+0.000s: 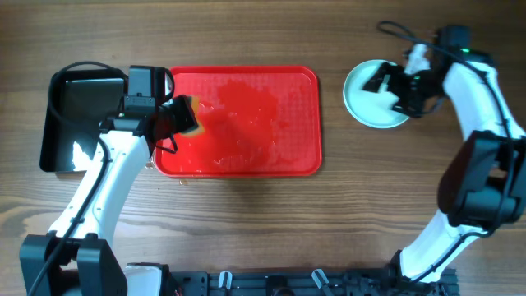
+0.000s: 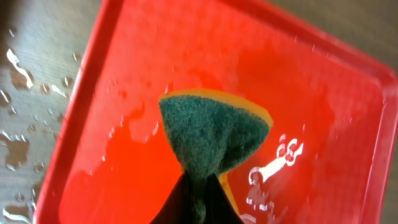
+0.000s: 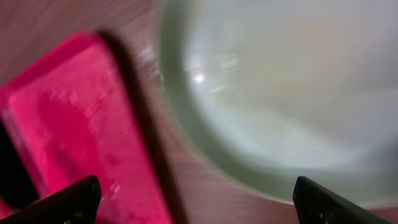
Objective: Clean dirty plates on tray and stack at the side
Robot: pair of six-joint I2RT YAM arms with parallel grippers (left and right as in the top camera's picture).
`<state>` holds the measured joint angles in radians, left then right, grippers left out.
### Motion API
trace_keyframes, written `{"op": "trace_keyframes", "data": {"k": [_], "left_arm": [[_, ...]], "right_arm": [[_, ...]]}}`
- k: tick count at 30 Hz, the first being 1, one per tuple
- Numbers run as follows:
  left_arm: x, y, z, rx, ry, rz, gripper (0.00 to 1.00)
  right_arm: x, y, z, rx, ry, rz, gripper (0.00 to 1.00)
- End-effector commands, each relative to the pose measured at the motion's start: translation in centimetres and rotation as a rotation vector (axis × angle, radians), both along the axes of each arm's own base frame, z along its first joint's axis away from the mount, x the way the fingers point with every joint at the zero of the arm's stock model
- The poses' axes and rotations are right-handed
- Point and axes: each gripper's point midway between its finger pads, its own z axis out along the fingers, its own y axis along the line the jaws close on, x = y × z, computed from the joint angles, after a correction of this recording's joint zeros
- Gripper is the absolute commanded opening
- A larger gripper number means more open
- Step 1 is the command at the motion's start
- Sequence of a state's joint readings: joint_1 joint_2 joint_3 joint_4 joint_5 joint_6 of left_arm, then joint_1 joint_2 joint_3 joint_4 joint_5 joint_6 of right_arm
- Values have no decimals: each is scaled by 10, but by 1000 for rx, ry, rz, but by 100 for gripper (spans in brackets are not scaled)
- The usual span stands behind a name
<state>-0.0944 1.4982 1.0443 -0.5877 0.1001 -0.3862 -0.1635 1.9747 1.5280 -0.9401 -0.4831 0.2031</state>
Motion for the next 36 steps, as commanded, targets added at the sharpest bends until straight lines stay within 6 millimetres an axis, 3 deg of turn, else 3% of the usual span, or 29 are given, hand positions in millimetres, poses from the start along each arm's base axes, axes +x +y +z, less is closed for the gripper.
{"op": "trace_keyframes", "data": {"k": [1,6,10,15,16,18,19,23,26,29,33,35,36], "left_arm": [[12,50,3,101,-44,132,4],[7,124,0,184,-28,333,4],[-3,170,-13,147,10,515,4],[-15,209,-36,133,65,634,6],[-18,214,-39,131,76,647,12],[-20,219,-43,110,85,673,41],[-20,220,-43,90,79,686,61],[-15,228,-28,69,28,710,64],[-17,226,-10,46,-4,707,64],[-11,205,24,-52,-100,640,63],[-5,160,84,-240,-261,473,63],[-12,118,131,-387,-372,304,67],[-16,107,144,-422,-400,255,72]], "right_arm": [[-12,85,12,80,-33,225,100],[-31,161,16,120,-14,349,100],[-43,212,19,127,-47,439,100],[-63,244,8,17,-36,483,100],[-66,248,6,-9,-40,496,100],[-71,253,3,-57,-43,504,100],[-74,256,1,-74,-41,499,100],[-84,267,1,-82,-39,530,100],[-90,265,6,-83,-23,522,100],[-94,263,25,-75,-49,521,100],[-98,254,71,-77,-147,504,100],[-104,234,108,-126,-226,450,100],[-108,223,120,-158,-250,422,100]]}}
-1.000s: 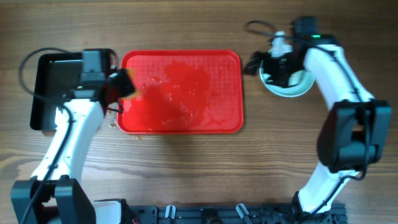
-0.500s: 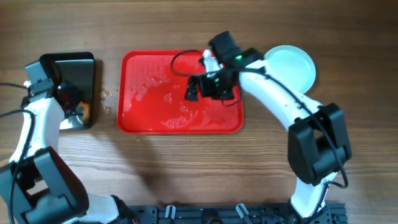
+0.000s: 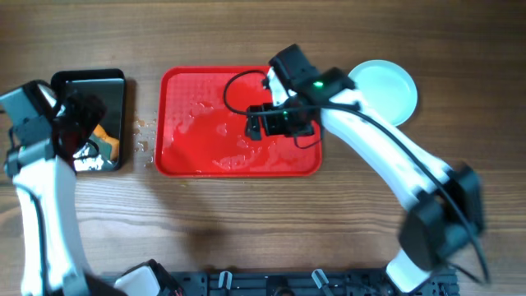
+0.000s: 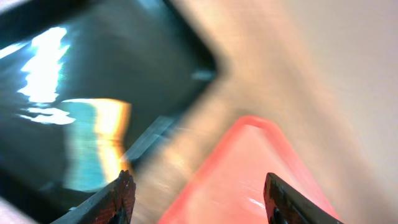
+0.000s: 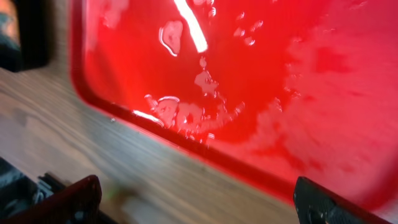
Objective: Clean dirty plates on tray and stack at the side
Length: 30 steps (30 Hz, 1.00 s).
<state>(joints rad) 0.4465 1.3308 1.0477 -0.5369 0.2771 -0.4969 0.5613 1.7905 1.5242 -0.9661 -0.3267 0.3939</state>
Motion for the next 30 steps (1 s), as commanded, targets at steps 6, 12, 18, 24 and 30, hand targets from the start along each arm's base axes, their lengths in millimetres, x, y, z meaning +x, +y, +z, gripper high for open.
{"op": "trace_keyframes", "data": {"k": [6,12,18,24,30], "left_arm": [[-53,-113,108,-218,-291,-378,100],[-76,-123,101,-260,-229,-367,100],[-75,-123,98,-267,-219,-365,100],[-72,-122,95,-276,-205,-362,100],[-70,-121,91,-285,-192,-359,100]], "right_arm": [[-59,-95,118,-122,-259,-165,100],[-113,-134,124,-160,-253,-174,100],[-129,-145,128,-132,-289,-181,100],[-128,-143,126,-133,-276,-178,100],[-125,-140,115,-168,-231,-167,100]]}}
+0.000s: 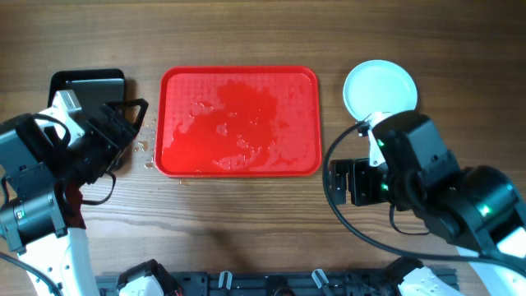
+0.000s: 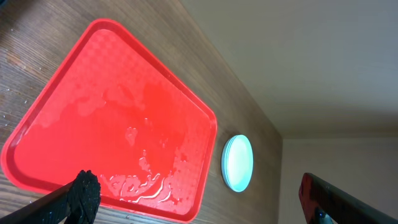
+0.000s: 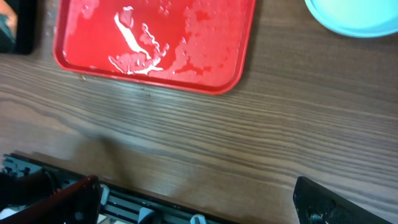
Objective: Clean dirty plates on tray and stack at the side
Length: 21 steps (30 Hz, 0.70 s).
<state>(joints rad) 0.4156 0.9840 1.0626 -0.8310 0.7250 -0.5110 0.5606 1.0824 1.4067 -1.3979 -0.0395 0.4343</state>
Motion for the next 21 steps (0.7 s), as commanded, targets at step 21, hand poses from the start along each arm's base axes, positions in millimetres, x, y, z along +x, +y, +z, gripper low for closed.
{"op": "trace_keyframes", "data": {"k": [21], "left_arm": [[2,-3,0,-13,0,-22,100]], "right_arm": [[47,-25,-39,118,-376,-102,100]]}}
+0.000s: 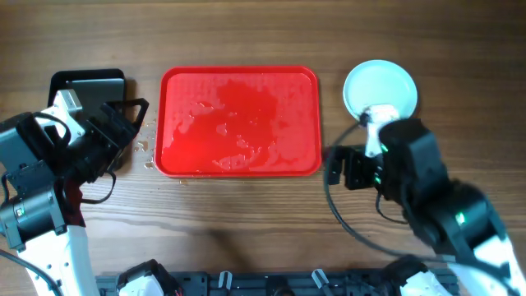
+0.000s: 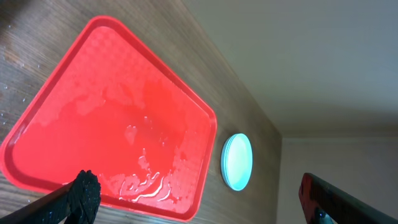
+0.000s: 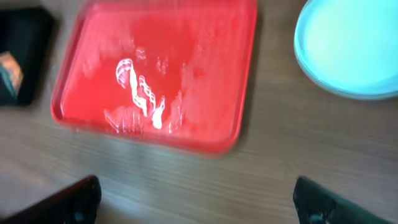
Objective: Clean dirty plates on tray and stack at the side
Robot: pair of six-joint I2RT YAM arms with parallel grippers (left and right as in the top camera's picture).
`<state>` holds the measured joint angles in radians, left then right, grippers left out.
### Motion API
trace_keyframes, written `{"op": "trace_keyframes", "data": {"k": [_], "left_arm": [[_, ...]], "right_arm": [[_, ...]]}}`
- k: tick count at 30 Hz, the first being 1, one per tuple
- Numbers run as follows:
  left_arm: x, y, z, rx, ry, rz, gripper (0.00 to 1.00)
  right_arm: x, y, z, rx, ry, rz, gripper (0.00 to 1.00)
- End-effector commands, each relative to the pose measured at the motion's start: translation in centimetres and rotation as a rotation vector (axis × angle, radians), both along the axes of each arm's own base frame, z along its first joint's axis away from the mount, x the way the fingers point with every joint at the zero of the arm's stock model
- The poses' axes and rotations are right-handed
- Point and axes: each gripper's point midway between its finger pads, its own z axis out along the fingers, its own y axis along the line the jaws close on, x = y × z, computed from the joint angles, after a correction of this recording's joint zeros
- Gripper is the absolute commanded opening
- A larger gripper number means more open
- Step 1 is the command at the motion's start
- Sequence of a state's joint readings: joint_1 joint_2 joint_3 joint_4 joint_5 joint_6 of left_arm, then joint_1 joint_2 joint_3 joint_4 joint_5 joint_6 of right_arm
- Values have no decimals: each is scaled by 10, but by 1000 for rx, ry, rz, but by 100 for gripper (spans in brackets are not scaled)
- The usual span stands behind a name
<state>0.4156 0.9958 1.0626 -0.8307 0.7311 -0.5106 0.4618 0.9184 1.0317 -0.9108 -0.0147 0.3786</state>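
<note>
The red tray (image 1: 238, 122) lies wet at the table's middle with no plate on it; it also shows in both wrist views (image 2: 118, 124) (image 3: 186, 62). A pale green plate stack (image 1: 380, 89) rests on the wood to the tray's right, also seen as the plate stack (image 3: 354, 43). My left gripper (image 2: 202, 202) is held high off the tray's left, open and empty. My right gripper (image 3: 199, 202) hovers high off the tray's front right corner, open and empty. That view is blurred.
A black container (image 1: 86, 82) stands left of the tray, partly under my left arm. The sponge (image 3: 9, 78) lies in it. Water drops (image 1: 146, 136) dot the wood between container and tray. A black rail (image 1: 271, 284) runs along the table's front edge.
My right arm has shifted a little toward the tray and plate stack, and its view has come closer to them. The left arm, tray and plates are as before.
First my left gripper was shut on the sponge over the tray's left end, and my right gripper was open at the plate. Then the sponge lay in the black container and my right gripper was over the tray. Later both arms were high, open, back from the tray.
</note>
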Motion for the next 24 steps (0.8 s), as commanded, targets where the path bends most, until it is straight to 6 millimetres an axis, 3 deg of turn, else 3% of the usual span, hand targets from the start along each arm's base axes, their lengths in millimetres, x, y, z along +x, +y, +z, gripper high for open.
{"op": "trace_keyframes", "data": {"k": [1,10,17,24], "left_arm": [[0,-3,3,-5,-9,-17,100],[0,-3,3,-5,-9,-17,100],[0,-3,3,-5,-9,-17,100],[0,-3,3,-5,-9,-17,100]], "right_arm": [[-1,-25,-8,51,-146,-54,100],[1,-54,-1,147,-601,-52,100],[-4,-86,0,195,-770,-208,100],[-1,-98,-5,198,-911,-253,100]]}}
